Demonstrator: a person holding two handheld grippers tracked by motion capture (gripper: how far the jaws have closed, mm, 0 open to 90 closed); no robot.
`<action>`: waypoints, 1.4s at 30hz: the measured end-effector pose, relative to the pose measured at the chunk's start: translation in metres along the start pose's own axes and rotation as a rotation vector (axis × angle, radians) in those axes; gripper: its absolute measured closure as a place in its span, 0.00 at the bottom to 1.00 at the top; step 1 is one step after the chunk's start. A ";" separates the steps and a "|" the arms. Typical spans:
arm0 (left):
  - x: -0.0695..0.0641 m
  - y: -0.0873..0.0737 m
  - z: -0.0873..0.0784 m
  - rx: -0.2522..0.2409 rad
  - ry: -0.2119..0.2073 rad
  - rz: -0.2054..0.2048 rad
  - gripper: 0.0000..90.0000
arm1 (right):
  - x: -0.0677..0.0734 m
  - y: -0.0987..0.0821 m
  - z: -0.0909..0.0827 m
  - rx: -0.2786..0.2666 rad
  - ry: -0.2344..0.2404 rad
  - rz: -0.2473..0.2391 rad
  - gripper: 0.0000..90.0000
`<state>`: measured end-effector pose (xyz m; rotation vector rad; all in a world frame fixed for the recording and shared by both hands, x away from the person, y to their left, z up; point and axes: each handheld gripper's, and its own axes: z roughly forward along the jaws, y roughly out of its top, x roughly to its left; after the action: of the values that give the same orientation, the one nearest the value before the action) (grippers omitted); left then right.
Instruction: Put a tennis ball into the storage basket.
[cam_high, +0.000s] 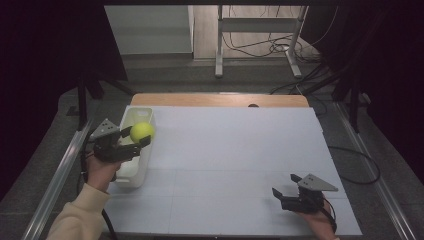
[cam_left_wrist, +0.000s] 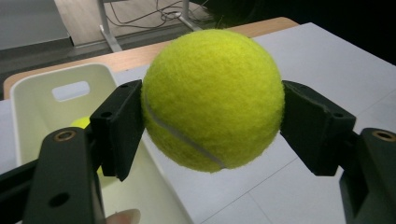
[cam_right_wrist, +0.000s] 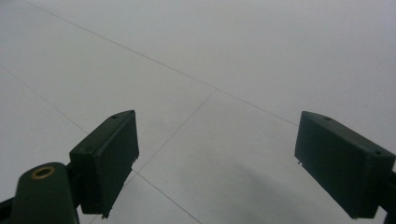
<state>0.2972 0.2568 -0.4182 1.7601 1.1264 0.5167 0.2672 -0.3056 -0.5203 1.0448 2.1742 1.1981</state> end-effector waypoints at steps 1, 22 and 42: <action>0.001 -0.001 -0.001 0.001 0.004 -0.001 0.29 | 0.000 0.000 0.000 0.000 0.000 0.000 0.16; 0.024 -0.006 -0.011 0.024 0.063 -0.029 0.29 | 0.000 0.000 0.000 0.003 -0.003 0.000 0.16; 0.044 -0.007 0.004 0.120 0.094 -0.055 0.29 | 0.000 0.000 0.001 0.006 -0.001 -0.001 0.16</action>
<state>0.3182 0.2934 -0.4315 1.8174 1.2916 0.5126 0.2678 -0.3051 -0.5210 1.0468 2.1787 1.1906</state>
